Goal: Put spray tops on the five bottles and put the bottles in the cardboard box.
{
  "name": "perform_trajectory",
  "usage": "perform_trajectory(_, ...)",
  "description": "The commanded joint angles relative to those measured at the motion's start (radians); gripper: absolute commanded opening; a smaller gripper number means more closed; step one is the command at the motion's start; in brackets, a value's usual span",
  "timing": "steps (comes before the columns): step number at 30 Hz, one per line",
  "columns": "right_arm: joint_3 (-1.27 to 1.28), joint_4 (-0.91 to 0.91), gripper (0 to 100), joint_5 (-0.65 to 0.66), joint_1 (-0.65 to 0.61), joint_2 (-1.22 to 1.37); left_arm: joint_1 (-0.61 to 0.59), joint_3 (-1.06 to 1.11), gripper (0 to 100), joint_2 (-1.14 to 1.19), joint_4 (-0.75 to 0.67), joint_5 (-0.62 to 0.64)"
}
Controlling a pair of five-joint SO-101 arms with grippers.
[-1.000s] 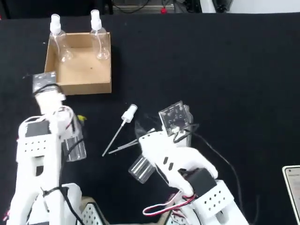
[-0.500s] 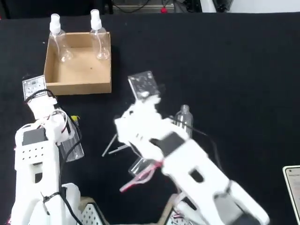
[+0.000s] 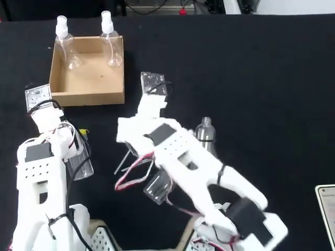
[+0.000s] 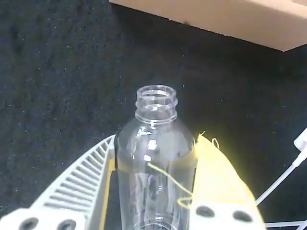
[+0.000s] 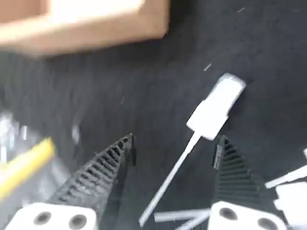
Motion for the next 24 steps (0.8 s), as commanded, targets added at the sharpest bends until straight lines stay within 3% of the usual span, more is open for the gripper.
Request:
perform_trajectory(1,-0.107,-0.003,25.5,-0.066,0.060,0.058,-0.007,-0.013,13,-0.026,-0.011,0.009)
perform_trajectory(13,-0.239,-0.002,24.4,-0.075,0.061,0.337,-0.008,-0.013,13,-0.026,-0.011,0.009)
perform_trajectory(19,-0.251,-0.002,1.5,-0.063,0.068,0.401,-0.008,-0.013,13,-0.028,-0.011,0.005)
perform_trajectory(24,-0.272,0.046,1.1,0.180,0.046,0.381,-0.008,-0.013,13,-0.028,-0.011,0.005)
